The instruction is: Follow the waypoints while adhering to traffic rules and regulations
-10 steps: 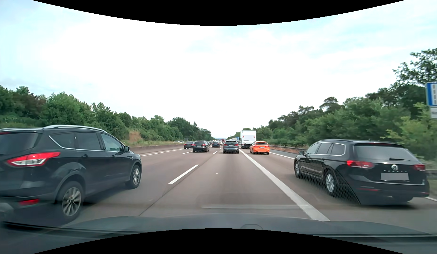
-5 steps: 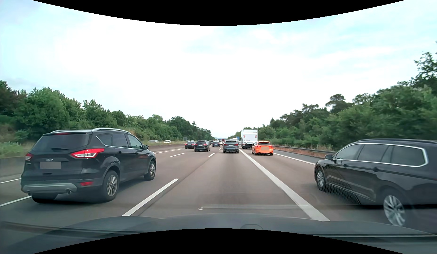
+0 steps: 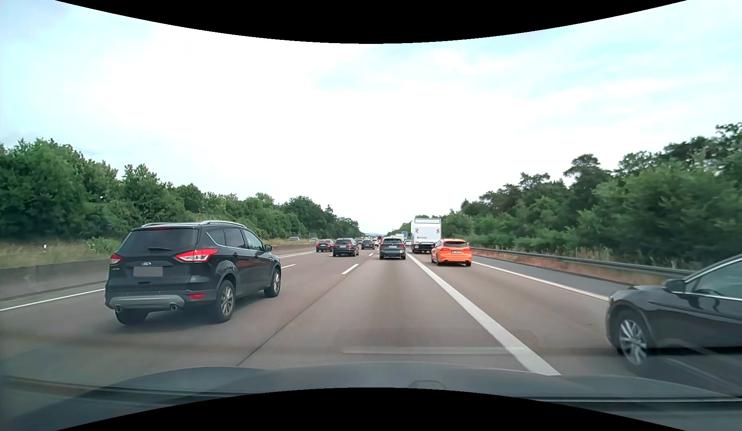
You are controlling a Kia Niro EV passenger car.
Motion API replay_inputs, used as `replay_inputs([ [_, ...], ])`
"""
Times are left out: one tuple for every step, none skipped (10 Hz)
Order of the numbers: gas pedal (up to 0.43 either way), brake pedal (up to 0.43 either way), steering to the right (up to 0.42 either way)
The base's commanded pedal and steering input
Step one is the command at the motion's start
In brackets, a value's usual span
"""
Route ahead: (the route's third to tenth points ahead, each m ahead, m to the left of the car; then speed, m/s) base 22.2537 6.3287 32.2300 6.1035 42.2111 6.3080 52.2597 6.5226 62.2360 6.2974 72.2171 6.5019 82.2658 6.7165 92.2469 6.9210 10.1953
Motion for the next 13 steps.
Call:
replay_inputs([
  [0.079, 0.000, -0.005],
  [0.079, 0.000, -0.005],
  [0.079, 0.000, -0.005],
  [0.079, 0.000, -0.005],
  [0.079, 0.000, -0.005],
  [0.079, 0.000, -0.004],
  [0.079, 0.000, -0.004],
  [0.079, 0.000, -0.004],
  [0.079, 0.000, -0.004],
  [0.079, 0.000, -0.004],
  [0.067, 0.000, -0.003],
  [0.000, 0.000, -0.003],
  [0.000, 0.000, -0.003],
])
